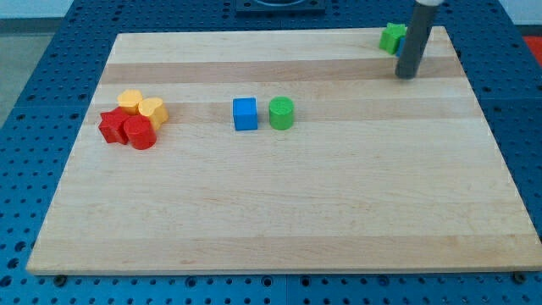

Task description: Move green circle closer to the blue triangle

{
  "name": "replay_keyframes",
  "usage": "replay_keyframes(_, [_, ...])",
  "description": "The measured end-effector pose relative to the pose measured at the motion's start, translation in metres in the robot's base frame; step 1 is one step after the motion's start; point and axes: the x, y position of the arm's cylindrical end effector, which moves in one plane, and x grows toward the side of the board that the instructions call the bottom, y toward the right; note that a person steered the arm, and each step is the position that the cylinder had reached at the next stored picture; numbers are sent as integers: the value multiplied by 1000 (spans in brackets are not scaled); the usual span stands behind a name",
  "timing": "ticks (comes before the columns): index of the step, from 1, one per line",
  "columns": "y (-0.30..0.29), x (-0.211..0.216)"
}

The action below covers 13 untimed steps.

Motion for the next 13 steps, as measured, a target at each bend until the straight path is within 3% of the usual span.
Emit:
replay_keyframes(2, [-82,101])
replay_keyframes(3, [-131,130])
replay_keyframes(4, [-180,130])
replay_keyframes(5, [-206,125])
replay_keyframes(8, [-213,78])
replay_keyframes(13, [-133,-34])
